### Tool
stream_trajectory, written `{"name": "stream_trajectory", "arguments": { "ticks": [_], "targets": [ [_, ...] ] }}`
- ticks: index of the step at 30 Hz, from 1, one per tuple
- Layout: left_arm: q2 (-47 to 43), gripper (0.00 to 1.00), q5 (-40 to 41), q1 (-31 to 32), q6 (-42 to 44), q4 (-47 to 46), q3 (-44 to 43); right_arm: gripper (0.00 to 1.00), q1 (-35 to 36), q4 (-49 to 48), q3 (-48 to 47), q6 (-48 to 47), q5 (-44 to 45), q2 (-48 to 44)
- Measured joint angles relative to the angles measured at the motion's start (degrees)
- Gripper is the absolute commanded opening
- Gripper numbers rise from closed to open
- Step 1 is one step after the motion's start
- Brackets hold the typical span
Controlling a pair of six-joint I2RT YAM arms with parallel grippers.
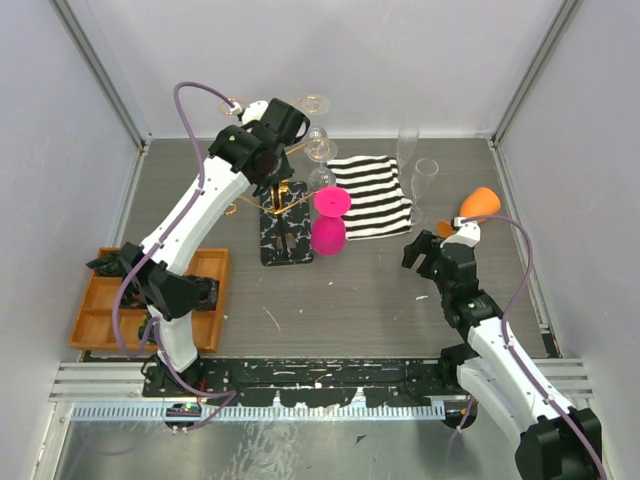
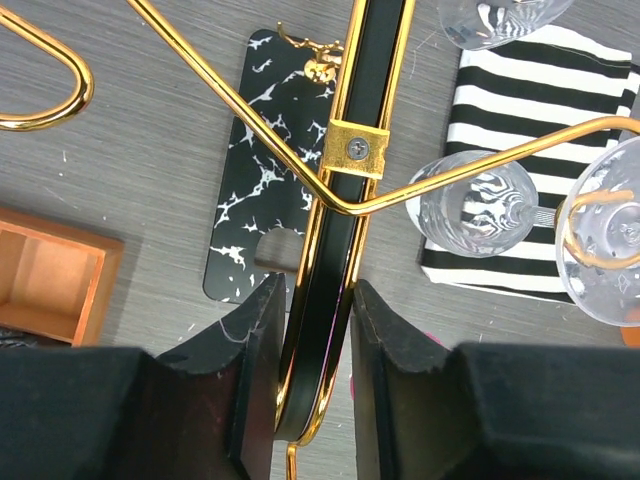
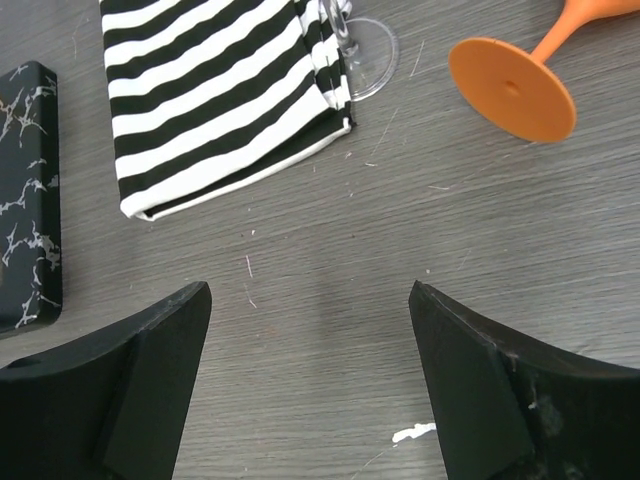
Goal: Place the wine glass upside down on the wine glass rack
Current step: Adjust the wine rack at the center of the board.
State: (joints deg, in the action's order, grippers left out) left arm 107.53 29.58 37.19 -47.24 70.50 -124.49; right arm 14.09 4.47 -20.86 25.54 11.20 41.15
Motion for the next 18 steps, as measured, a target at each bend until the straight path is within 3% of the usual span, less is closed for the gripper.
{"name": "stream_trajectory", "arguments": {
  "ticks": [12,16,18],
  "targets": [
    [-2.36,0.58,2.58,-0.33,2.47,-5.33,0.00,0.91,0.00,8.92,-9.73,-1.68,3.28,-3.17],
    [-8.35,0.68,2.99,-0.33,7.15,-9.70,3.48,0.91,0.00,14.58,-17.99,-0.42,2.95,-2.19],
    [-14.45,0.76,3.10,-0.33,10.91,-14.36,9.33,0.91,0.00,17.07,-22.75,0.44,2.58,-0.87]
  ]
}}
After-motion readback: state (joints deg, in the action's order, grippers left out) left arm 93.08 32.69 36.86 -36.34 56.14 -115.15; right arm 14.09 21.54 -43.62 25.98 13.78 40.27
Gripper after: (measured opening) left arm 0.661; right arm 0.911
